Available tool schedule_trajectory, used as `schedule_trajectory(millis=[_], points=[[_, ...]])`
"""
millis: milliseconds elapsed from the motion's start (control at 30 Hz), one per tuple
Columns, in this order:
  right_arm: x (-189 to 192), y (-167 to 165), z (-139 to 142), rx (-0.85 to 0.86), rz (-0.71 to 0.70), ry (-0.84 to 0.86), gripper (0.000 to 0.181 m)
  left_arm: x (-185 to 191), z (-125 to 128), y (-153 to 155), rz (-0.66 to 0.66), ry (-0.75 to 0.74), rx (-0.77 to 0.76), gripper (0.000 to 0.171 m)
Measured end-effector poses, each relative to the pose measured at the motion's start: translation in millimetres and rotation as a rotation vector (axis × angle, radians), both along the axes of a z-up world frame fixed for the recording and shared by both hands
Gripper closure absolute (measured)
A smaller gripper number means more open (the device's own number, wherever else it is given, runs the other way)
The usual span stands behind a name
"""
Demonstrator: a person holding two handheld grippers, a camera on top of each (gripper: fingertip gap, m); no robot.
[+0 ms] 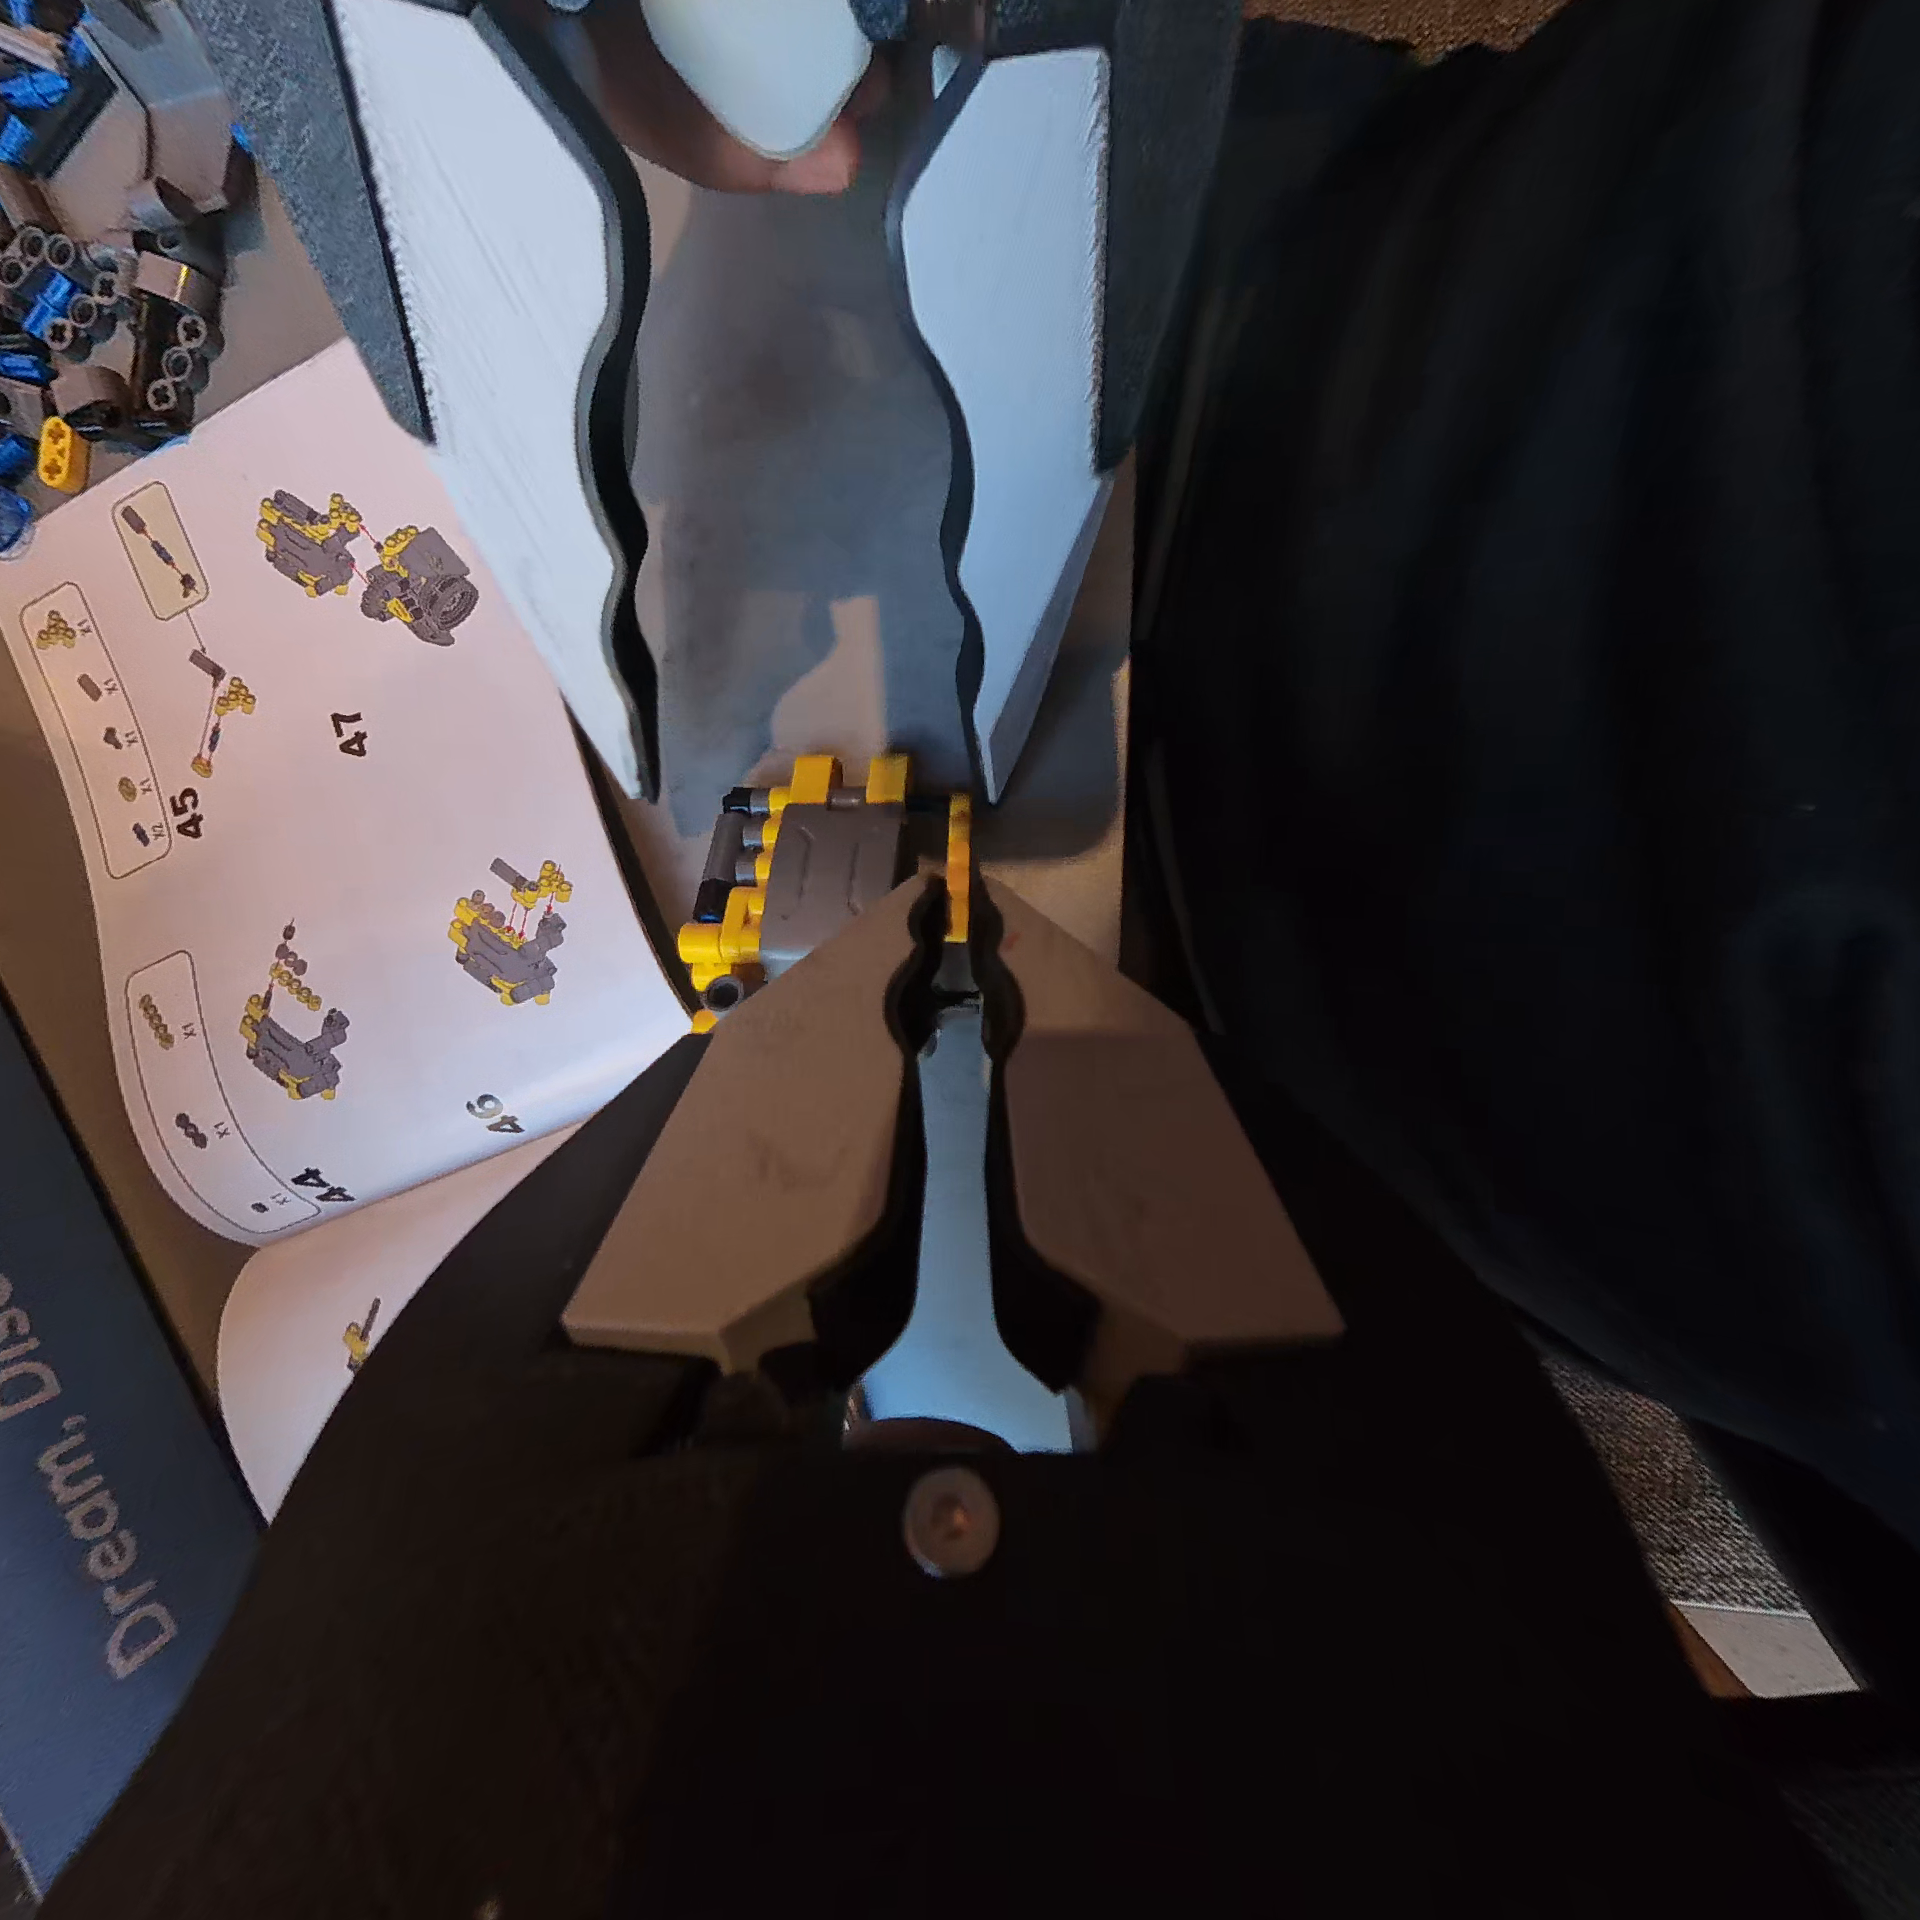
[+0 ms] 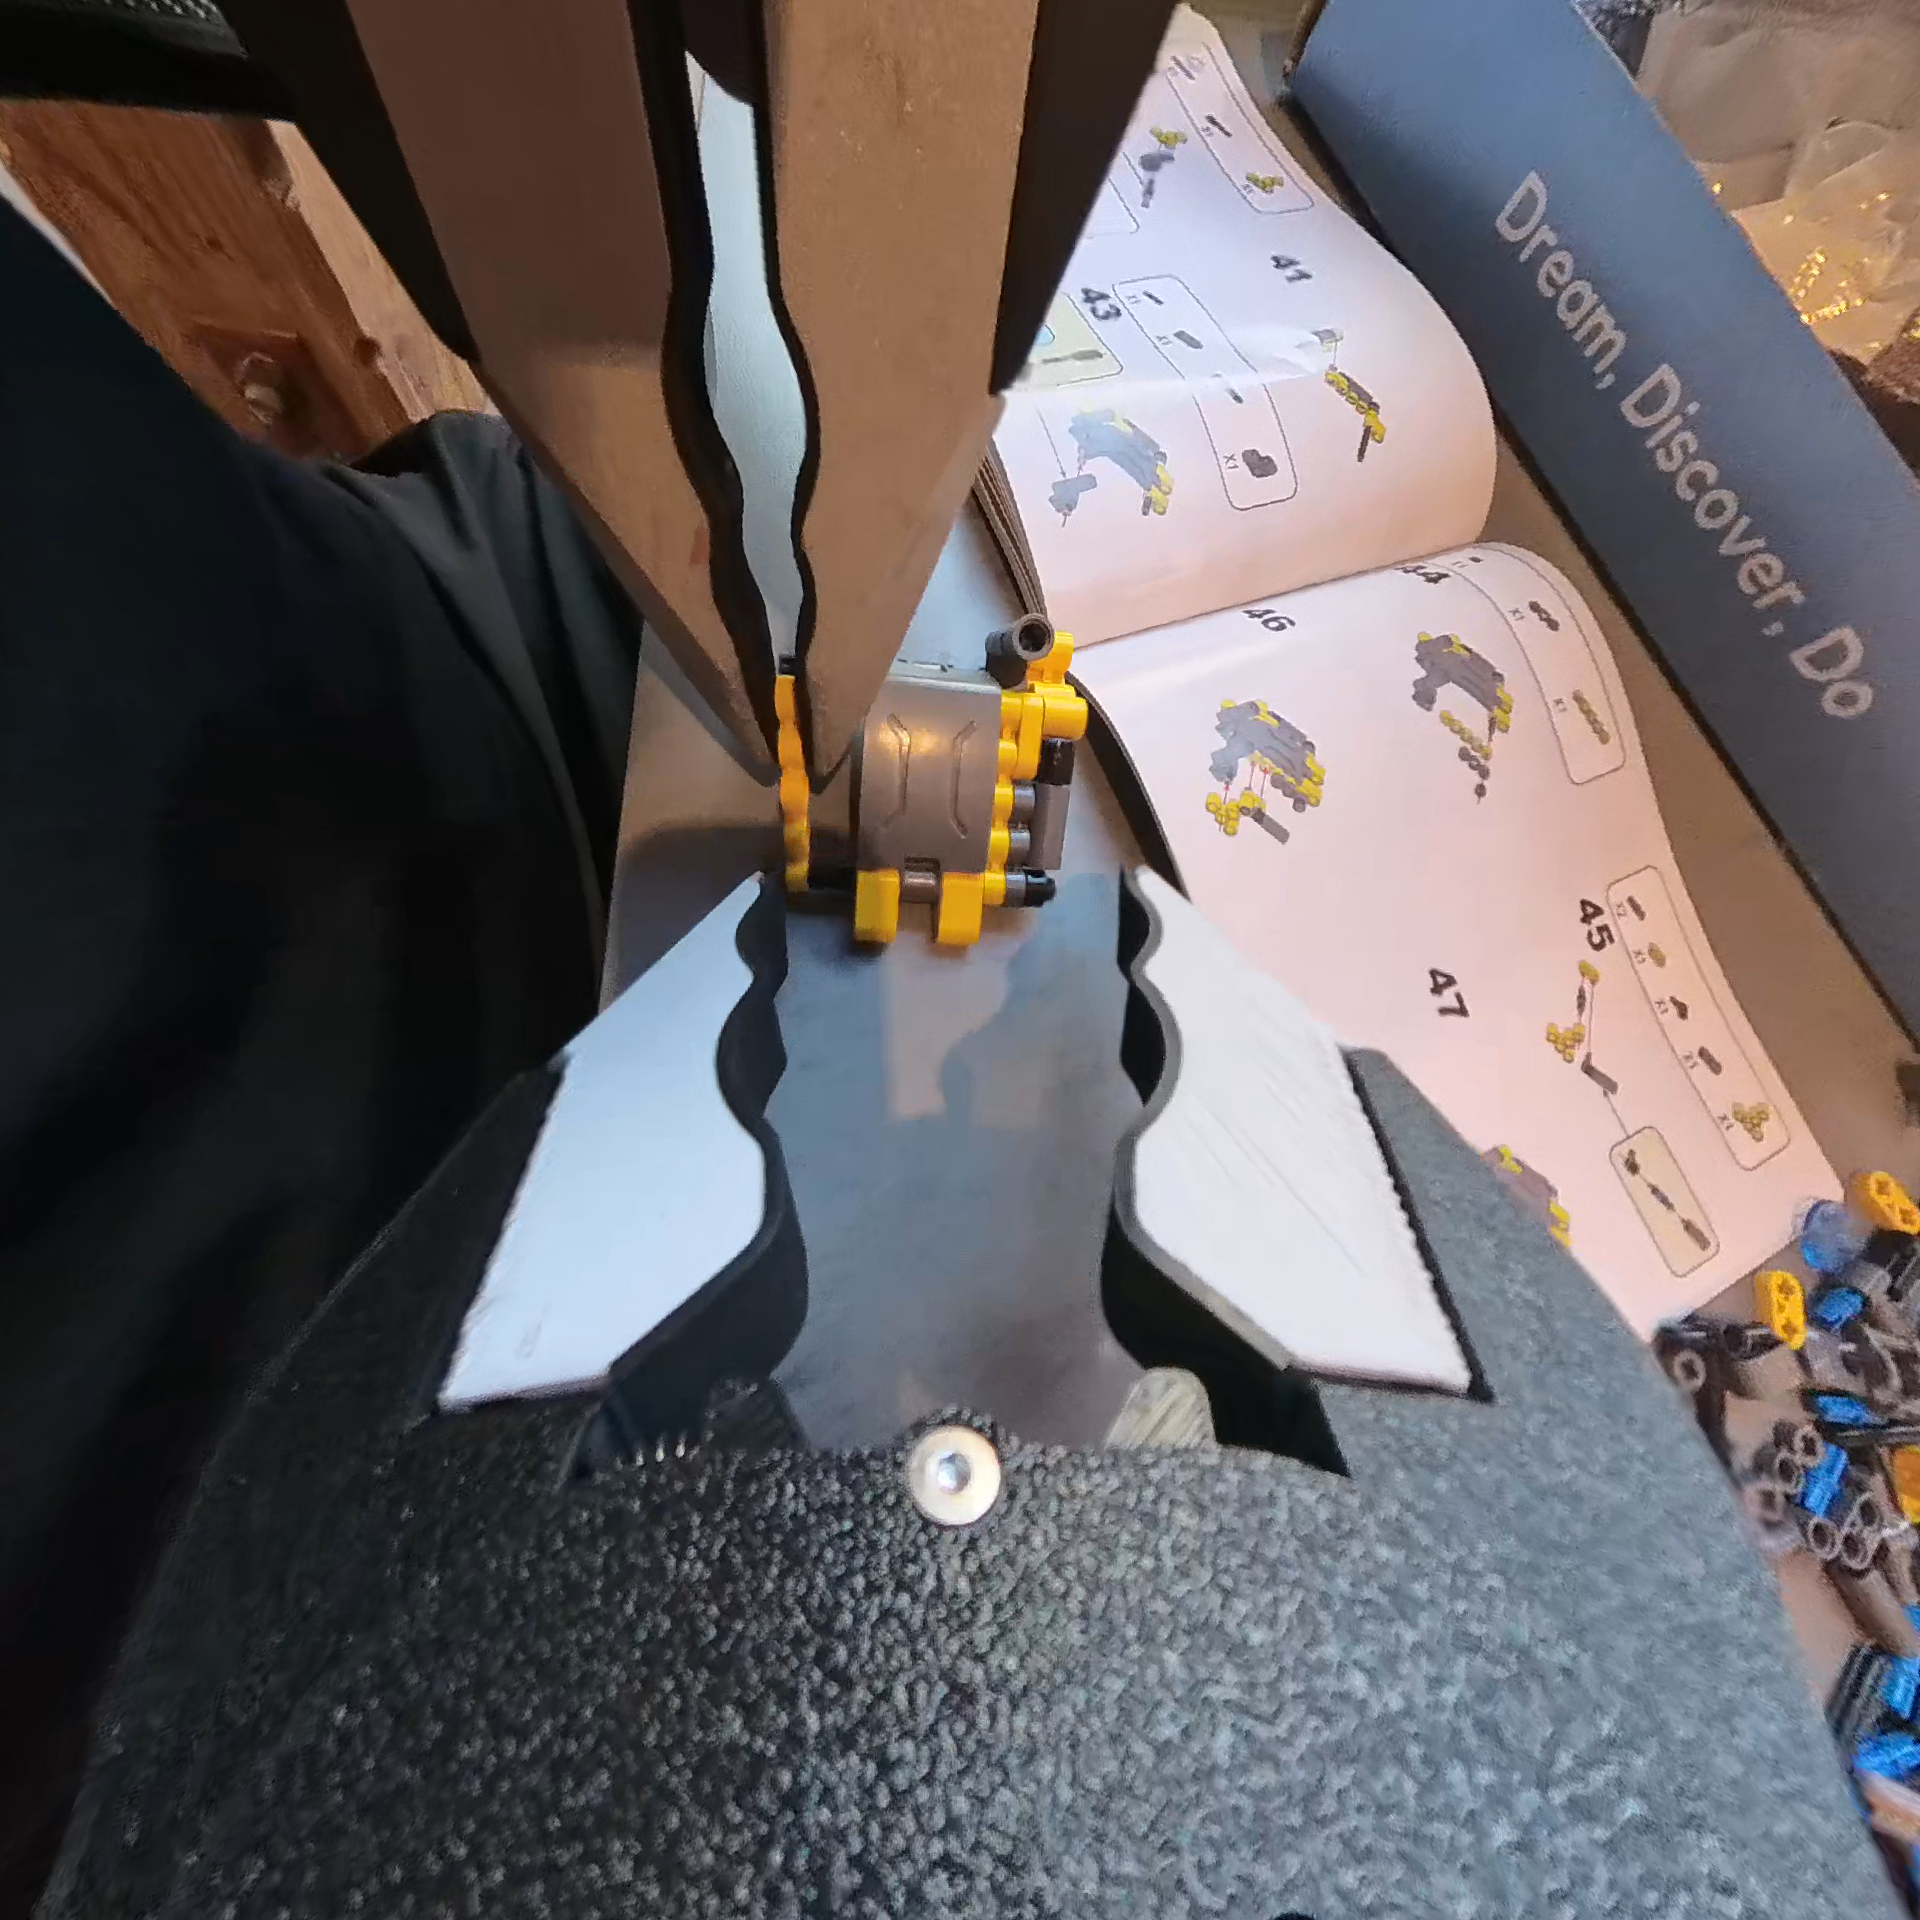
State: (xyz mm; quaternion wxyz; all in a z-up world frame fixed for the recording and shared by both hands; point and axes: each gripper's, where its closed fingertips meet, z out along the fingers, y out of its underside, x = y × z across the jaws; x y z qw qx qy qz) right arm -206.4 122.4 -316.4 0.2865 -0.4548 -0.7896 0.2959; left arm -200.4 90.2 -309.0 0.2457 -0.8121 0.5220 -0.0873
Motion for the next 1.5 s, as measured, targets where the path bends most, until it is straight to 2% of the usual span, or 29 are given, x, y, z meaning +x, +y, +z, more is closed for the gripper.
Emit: schedule_trajectory(millis=[500,733,900,1000,1233,1333,1500], points=[[-2,-5,-1,-0.017,0.058,0.004,0.129,0,1,4,0.037,-0.05,-0.019,0.171],[1,1,6,-0.052,0.069,0.026,0.127,-2,1,4,0.075,-0.081,-0.022,0.171],[-1,4,4,-0.058,0.09,0.008,0.114,0,2,5,0.071,-0.081,-0.015,0.171],[-4,2,3,-0.061,0.097,0.008,0.114,1,3,5,0.068,-0.079,-0.01,0.171],[-1,-1,14,0.022,0.089,0.062,0.134,-1,6,6,0.085,-0.076,-0.018,0.171],[6,-10,24,0.125,0.066,0.126,0.144,-2,11,7,0.156,-0.132,-0.069,0.171],[8,-12,29,0.322,-0.069,0.234,0.157,0,19,12,0.275,-0.252,-0.17,0.17]])
